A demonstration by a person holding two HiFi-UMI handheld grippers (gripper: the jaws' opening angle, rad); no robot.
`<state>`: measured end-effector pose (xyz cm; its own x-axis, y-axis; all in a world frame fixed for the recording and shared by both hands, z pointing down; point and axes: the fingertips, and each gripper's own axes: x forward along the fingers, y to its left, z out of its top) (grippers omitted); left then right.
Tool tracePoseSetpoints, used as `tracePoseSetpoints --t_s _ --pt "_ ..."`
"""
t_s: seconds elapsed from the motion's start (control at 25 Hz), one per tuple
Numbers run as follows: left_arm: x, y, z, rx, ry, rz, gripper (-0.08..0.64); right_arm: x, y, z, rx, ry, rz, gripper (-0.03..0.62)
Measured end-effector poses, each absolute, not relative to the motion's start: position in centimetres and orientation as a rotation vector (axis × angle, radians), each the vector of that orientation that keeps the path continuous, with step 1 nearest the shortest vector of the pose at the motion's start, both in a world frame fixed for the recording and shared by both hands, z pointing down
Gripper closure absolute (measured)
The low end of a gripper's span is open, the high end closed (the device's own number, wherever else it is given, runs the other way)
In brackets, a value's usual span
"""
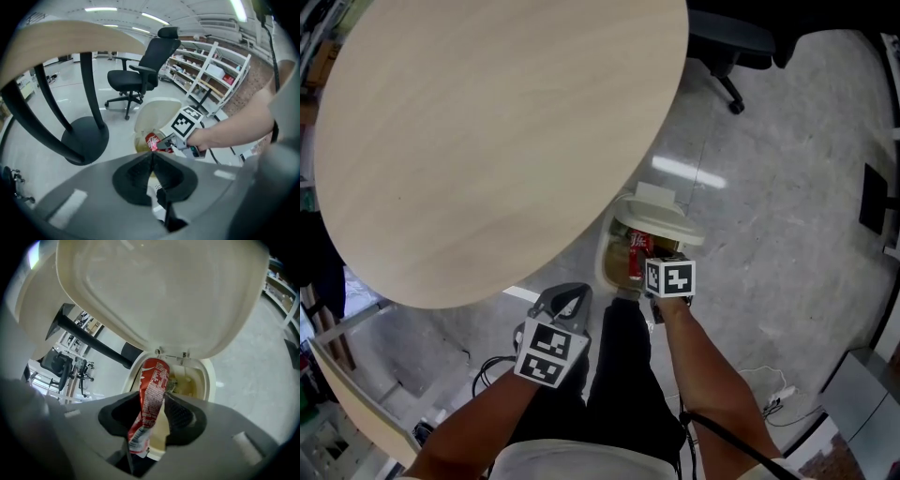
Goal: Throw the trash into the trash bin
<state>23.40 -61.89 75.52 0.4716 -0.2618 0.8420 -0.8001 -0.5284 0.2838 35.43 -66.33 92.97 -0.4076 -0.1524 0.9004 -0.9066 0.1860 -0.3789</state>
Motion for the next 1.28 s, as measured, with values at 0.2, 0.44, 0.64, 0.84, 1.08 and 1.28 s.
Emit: tracePoseSetpoints --t_s 0.2,0.44,0.64,0.84,1.08,1.28 --pt "23.0 -61.5 76.6 2.012 -0.87 1.017 0.551 35.2 -66.0 94.7 1.02 -1.702 1.314 0.434" --pt "22.6 -61.0 78.4 1.987 -0.852 1.045 0.551 34.6 -66.0 96.7 1.037 -1.69 1.367 0.434" --pt "22.5 -60.7 79.1 1.976 -0.841 1.058 0.551 34.3 -65.9 97.9 1.046 -1.69 1.367 0.43" --pt "22.5 -60.0 79.8 1.971 -0.808 1.076 0.551 34.0 -65.8 97.7 1.042 -1.701 1.349 0.382" --pt "23.3 -60.3 79.6 1.997 -0.795 1.076 0.551 33.8 -65.5 95.3 1.05 -1.746 1.368 0.382" --pt "24.3 -60.5 78.7 2.033 -0.789 1.063 0.551 34.1 -65.1 93.5 1.066 -1.773 1.354 0.382"
